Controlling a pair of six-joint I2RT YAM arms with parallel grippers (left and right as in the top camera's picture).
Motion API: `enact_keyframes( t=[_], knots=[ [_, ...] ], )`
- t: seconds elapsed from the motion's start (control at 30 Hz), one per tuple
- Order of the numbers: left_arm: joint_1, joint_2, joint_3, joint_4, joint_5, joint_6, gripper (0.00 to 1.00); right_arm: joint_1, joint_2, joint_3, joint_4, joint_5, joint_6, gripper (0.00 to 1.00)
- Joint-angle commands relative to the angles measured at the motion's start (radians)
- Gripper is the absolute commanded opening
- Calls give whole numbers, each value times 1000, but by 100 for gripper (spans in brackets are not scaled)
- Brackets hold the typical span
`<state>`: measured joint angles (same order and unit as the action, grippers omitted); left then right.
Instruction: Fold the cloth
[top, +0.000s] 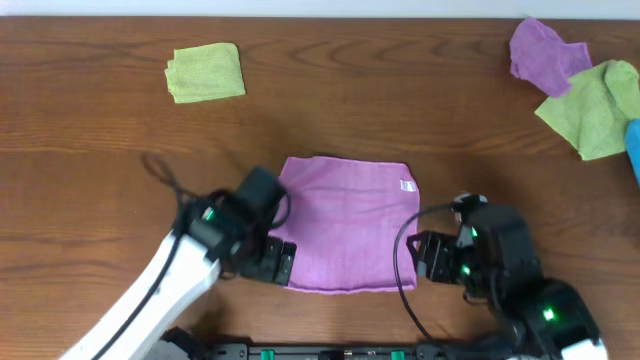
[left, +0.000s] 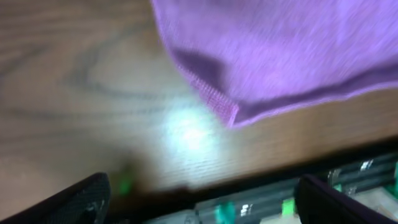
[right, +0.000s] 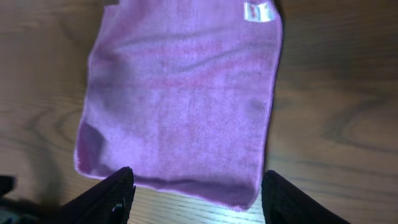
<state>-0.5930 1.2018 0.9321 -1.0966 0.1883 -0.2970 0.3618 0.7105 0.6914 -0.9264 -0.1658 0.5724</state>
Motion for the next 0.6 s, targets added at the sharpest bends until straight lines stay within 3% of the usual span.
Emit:
enact_keyframes(
  t=[0.0, 0.23, 0.43, 0.57],
  knots=[
    [3, -77, -124, 101, 60, -77, 96, -2, -19, -108, 5, -23, 72, 66],
    [2, -49, -249, 262, 72, -140, 97, 0, -17, -314, 169, -73, 122, 63],
    [1, -4, -257, 340, 75, -233, 98, 0, -17, -332, 167, -60, 133, 62],
    [1, 14, -257, 401, 79, -285, 98, 0, -17, -332, 116, -84, 223, 62]
  ],
)
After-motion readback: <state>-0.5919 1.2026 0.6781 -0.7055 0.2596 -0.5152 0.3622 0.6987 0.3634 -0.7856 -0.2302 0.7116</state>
